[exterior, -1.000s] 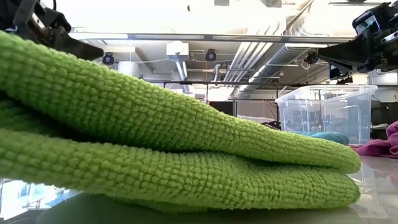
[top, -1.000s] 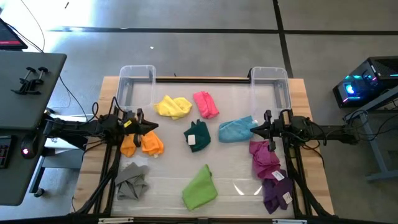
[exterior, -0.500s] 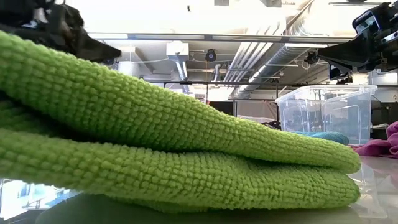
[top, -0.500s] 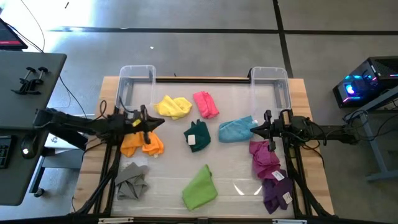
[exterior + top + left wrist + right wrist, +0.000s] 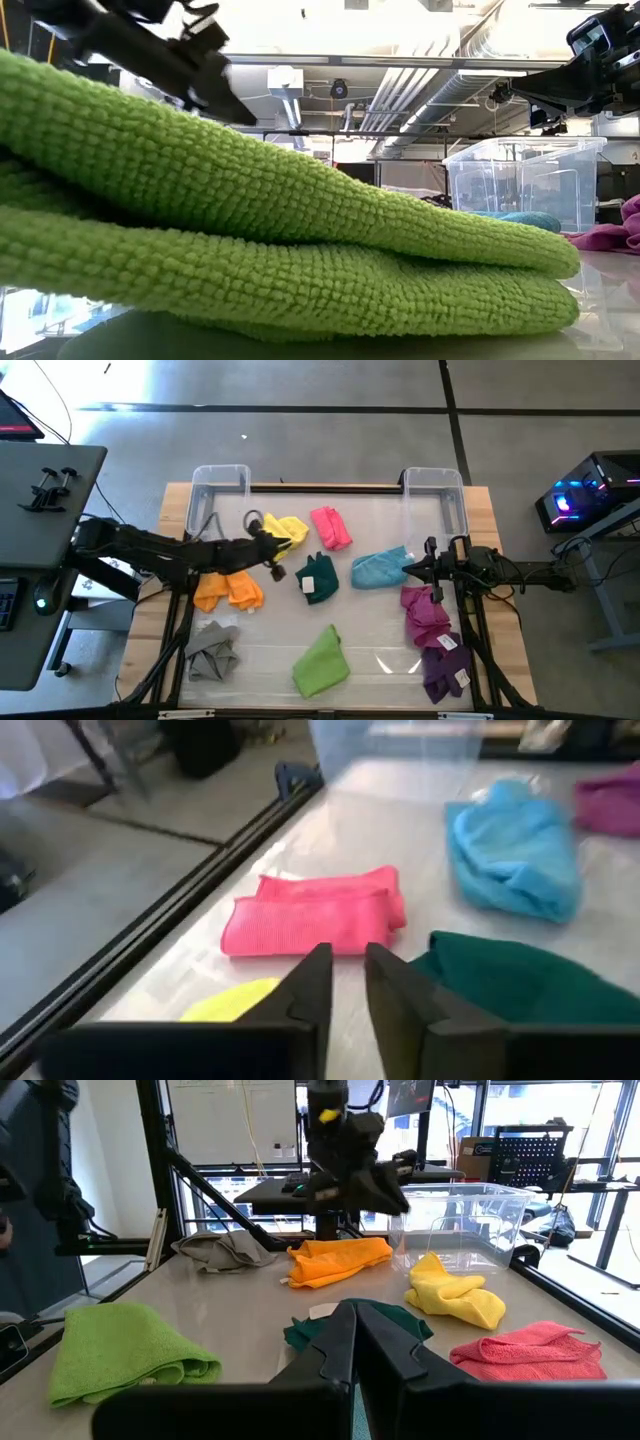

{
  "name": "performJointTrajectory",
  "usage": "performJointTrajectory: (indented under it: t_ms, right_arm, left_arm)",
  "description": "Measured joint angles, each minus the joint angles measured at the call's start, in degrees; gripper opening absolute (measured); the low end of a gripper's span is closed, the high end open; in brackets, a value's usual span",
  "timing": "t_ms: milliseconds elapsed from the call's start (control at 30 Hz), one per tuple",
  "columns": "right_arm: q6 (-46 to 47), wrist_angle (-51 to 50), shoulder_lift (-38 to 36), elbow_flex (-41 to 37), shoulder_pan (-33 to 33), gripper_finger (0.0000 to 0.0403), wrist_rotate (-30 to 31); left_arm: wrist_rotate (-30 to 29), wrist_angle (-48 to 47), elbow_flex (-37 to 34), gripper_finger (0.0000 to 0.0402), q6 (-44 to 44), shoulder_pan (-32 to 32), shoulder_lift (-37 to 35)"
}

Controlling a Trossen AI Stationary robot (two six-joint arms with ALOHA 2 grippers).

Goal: Sort towels by color in basket
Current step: Put the yellow towel into the left transparent bin

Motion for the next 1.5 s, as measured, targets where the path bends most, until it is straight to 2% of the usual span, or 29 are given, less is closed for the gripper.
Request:
performJointTrajectory:
  t_ms: [133,300,400,533,667,800,900,1000,1167,1367,1500]
  right_arm:
    - [0.0,0.02,0.0,-0.01,0.0,0.0,-0.01]
    - [0.0,0.02,0.0,-0.01,0.0,0.0,0.0]
    - [0.0,0.02,0.0,0.0,0.0,0.0,-0.02]
    - [0.0,0.02,0.0,-0.01,0.0,0.0,0.0]
    - [0.02,0.02,0.0,-0.01,0.0,0.0,0.01]
    - [0.02,0.02,0.0,-0.02,-0.02,0.0,0.0]
    - [0.0,0.0,0.0,-0.02,0.0,0.0,0.0]
    - [0.02,0.0,0.0,-0.01,0.0,0.0,0.01]
    - [0.0,0.01,0.0,0.0,-0.02,0.0,-0.02]
    - [0.02,0.0,0.0,-0.01,0.0,0.0,-0.02]
    - [0.02,0.01,0.0,0.0,0.0,0.0,-0.01]
  left_arm:
    - [2.41,-2.67,4.61,0.0112,-2.8,3.29,6.85]
    - [11.63,-9.73,9.26,0.0184,-7.64,9.28,12.66]
    - [14.39,-11.53,10.08,0.0218,-8.93,12.18,15.57]
    - [14.68,-11.54,10.12,0.0242,-8.97,14.67,19.39]
    - [14.63,-11.37,10.12,0.0244,-8.36,16.23,23.53]
    - [13.41,-11.07,10.12,0.0227,-6.61,16.97,27.1]
    - [13.13,-10.25,10.27,0.0193,-4.41,16.94,28.33]
    - [13.77,-10.66,10.34,0.0137,-2.0,16.72,28.4]
    - [15.27,-14.35,10.99,0.0018,1.38,16.03,25.33]
    - [14.29,-23.16,16.12,0.0013,4.39,13.1,15.3]
    - [6.29,-22.8,18.59,0.0005,9.2,10.75,6.29]
